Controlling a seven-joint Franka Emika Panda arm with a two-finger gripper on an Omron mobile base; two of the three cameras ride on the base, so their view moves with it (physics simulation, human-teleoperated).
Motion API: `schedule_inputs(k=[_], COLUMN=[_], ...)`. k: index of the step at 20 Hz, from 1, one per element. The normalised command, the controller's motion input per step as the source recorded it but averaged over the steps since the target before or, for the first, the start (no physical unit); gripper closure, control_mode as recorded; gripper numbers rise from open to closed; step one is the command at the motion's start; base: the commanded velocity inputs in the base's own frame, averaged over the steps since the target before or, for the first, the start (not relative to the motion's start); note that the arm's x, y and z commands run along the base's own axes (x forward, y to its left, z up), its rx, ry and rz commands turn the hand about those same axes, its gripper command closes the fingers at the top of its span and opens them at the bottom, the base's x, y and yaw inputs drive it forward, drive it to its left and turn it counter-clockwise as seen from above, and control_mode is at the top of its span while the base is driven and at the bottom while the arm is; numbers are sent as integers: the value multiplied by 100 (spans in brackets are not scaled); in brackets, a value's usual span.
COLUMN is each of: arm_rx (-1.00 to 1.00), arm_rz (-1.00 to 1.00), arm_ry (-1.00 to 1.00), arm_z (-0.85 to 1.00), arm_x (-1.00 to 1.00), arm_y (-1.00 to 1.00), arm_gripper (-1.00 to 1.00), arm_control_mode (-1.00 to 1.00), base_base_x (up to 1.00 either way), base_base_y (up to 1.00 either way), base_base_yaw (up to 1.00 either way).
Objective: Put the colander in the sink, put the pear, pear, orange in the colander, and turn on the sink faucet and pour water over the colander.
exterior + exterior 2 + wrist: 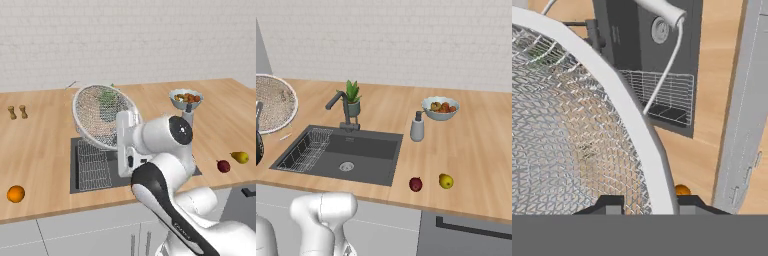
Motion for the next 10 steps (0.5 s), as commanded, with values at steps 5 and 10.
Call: schedule_inputs(k=[5,10], arm_rx=[3,-3], arm_rz=[-13,-10], arm_ry=[43,44], arm_z=[70,37], arm_x=[-2,-10], arm_y=[-100,-100], arm_gripper=[100,100], arm_control_mode=[-100,-100], base_base_x=[0,0], base_base_y=[0,0], base_base_yaw=[0,0])
